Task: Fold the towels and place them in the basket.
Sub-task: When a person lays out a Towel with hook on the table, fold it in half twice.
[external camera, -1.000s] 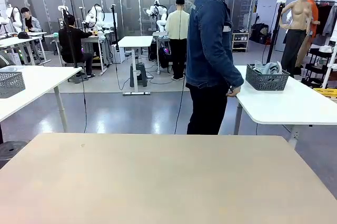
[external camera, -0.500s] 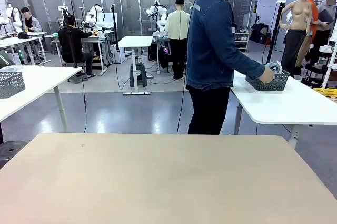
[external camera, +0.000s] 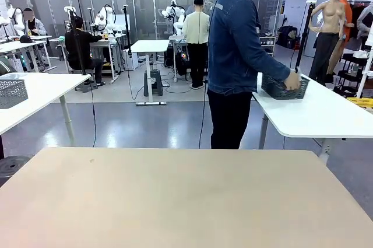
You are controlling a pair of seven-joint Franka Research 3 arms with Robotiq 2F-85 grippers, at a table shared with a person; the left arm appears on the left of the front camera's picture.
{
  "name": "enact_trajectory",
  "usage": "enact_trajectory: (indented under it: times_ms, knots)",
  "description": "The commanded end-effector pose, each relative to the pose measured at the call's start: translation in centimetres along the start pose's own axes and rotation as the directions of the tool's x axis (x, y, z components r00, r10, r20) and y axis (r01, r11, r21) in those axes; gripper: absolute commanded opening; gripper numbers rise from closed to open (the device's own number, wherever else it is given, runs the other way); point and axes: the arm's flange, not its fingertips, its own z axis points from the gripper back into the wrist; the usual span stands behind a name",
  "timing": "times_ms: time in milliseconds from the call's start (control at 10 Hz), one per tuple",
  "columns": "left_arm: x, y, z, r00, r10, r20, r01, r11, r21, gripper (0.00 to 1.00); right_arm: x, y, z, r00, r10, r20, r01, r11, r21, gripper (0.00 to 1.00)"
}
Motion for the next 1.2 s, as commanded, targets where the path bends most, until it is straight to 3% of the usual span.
enact_trajectory:
  times_ms: [0,1100]
  knots:
    - [-0.02,0.07,0.01,1.000,-0.001,0.002,0.001,1.000,-0.004,1.00,0.20,0.06,-0.05,1.000,0.012,0.001,-0.012,1.000,0.011,1.00]
    - [-0.02,0.07,0.01,1.000,-0.001,0.002,0.001,1.000,-0.004,1.00,0.20,0.06,-0.05,1.000,0.012,0.001,-0.012,1.000,0.011,1.00]
